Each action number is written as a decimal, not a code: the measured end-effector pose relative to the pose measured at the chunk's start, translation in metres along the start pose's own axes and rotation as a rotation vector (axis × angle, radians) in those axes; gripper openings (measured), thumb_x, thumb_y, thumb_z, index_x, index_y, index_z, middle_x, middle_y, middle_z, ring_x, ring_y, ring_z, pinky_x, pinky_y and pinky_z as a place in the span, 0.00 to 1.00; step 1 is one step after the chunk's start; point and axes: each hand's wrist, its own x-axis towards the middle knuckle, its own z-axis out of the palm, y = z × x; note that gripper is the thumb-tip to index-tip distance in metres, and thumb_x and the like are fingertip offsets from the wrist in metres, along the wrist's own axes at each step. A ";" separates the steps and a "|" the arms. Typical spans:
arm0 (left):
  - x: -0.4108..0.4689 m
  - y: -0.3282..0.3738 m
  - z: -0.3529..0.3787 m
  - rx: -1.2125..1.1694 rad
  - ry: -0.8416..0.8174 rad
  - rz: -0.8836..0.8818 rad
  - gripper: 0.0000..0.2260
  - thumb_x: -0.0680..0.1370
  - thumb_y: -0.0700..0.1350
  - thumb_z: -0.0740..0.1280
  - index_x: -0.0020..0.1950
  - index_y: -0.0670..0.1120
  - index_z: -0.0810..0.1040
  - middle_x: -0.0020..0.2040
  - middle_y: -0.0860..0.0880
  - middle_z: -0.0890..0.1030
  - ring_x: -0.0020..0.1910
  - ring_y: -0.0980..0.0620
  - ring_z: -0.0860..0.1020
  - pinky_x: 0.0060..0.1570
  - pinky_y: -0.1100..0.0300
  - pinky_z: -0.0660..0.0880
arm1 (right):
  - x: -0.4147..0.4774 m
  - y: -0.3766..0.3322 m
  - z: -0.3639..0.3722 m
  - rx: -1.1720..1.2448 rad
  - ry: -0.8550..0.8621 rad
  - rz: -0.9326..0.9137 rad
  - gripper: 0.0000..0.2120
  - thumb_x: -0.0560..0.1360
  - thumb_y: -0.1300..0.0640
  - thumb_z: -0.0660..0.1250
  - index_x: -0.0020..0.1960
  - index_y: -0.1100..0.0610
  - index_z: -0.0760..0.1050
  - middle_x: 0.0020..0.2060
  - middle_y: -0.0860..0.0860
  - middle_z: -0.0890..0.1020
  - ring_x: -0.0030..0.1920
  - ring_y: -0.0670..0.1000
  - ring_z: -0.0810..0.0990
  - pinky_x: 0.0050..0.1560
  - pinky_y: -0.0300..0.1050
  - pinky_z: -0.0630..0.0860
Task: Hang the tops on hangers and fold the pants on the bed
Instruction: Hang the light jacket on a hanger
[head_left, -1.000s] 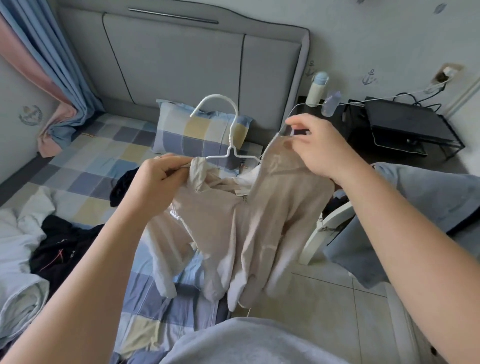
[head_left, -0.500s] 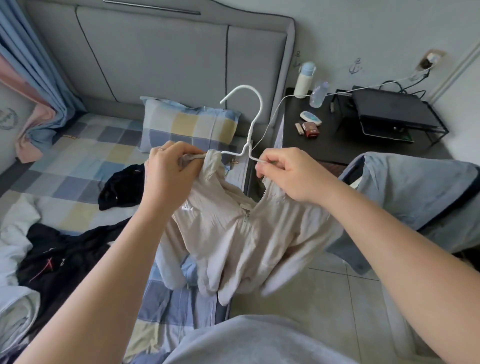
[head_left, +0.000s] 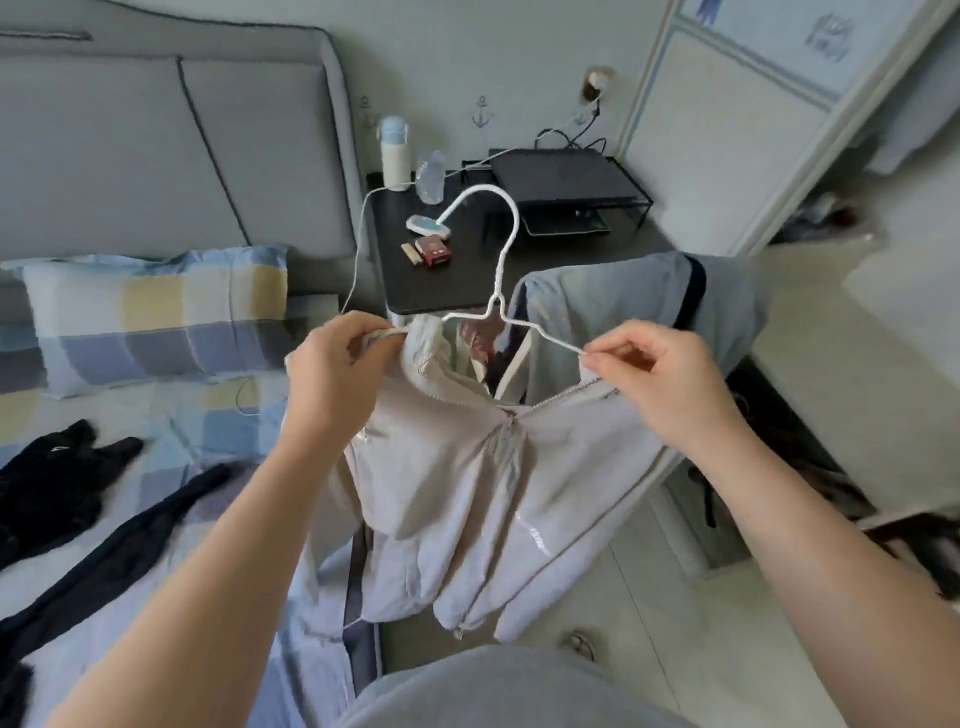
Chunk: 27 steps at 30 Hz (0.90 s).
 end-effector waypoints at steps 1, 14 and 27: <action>0.005 0.008 0.018 0.015 -0.035 0.017 0.03 0.79 0.45 0.70 0.47 0.52 0.82 0.40 0.58 0.80 0.43 0.54 0.77 0.47 0.54 0.74 | -0.008 0.011 -0.015 -0.044 0.117 -0.040 0.06 0.75 0.61 0.74 0.43 0.50 0.82 0.38 0.48 0.85 0.41 0.48 0.82 0.45 0.42 0.77; 0.022 0.183 0.243 -0.156 -0.255 0.244 0.05 0.80 0.43 0.70 0.52 0.48 0.85 0.45 0.52 0.83 0.47 0.52 0.80 0.52 0.55 0.77 | -0.050 0.104 -0.241 -0.127 0.268 0.029 0.04 0.75 0.55 0.73 0.45 0.55 0.82 0.40 0.44 0.85 0.43 0.41 0.81 0.48 0.35 0.74; 0.044 0.280 0.412 -0.260 -0.490 0.360 0.07 0.76 0.42 0.73 0.47 0.55 0.83 0.47 0.47 0.83 0.48 0.45 0.81 0.53 0.45 0.78 | -0.053 0.195 -0.383 -0.446 0.168 0.373 0.10 0.82 0.54 0.64 0.43 0.51 0.79 0.33 0.49 0.79 0.35 0.47 0.75 0.40 0.46 0.69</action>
